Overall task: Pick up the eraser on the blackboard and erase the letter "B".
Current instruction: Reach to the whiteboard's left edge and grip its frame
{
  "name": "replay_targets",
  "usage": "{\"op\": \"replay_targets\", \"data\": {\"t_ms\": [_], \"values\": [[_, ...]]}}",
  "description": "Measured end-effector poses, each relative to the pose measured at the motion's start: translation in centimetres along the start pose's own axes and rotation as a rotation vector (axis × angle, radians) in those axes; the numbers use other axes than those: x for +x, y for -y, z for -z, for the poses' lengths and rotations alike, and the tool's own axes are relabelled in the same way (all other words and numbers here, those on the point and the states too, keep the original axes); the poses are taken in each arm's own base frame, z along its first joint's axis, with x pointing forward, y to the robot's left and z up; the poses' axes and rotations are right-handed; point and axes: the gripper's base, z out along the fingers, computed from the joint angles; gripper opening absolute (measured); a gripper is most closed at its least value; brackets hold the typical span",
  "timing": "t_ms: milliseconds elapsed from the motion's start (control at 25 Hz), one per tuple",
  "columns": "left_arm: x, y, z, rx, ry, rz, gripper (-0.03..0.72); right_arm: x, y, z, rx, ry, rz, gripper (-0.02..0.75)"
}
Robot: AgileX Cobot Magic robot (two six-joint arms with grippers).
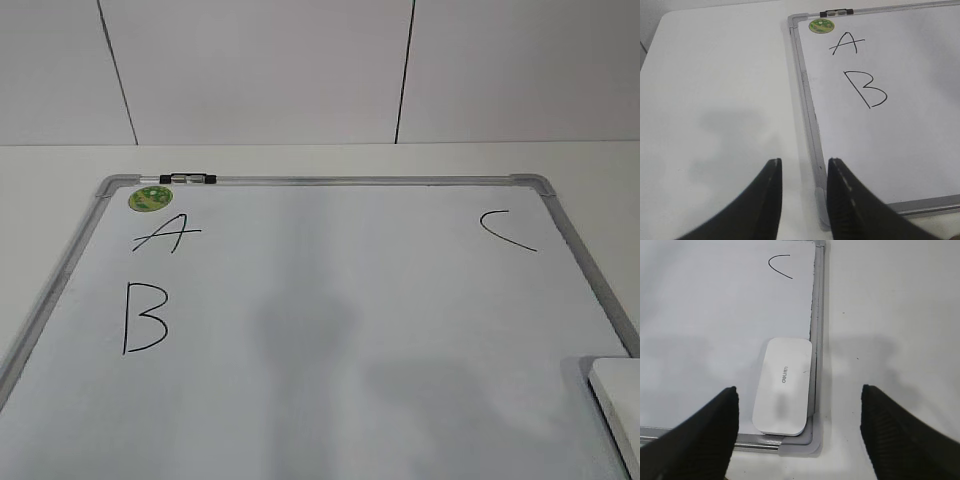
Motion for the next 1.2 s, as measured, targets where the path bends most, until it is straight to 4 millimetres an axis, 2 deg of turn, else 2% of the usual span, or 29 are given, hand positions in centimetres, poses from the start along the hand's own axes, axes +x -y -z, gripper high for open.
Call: {"op": "replay_targets", "data": {"t_ms": [680, 880, 1200], "values": [[0.0, 0.0, 0.0, 0.000, 0.000, 0.000, 0.235, 0.0, 0.0, 0.0, 0.003, 0.000, -0.022, 0.584], [0.0, 0.0, 0.0, 0.000, 0.000, 0.000, 0.235, -0.8, 0.0, -1.2, 0.001, -0.097, -0.047, 0.584], [0.0, 0.1, 0.0, 0.010, -0.003, 0.005, 0.238, -2.2, -0.1, -4.1, 0.019, -0.307, -0.256, 0.584]]}}
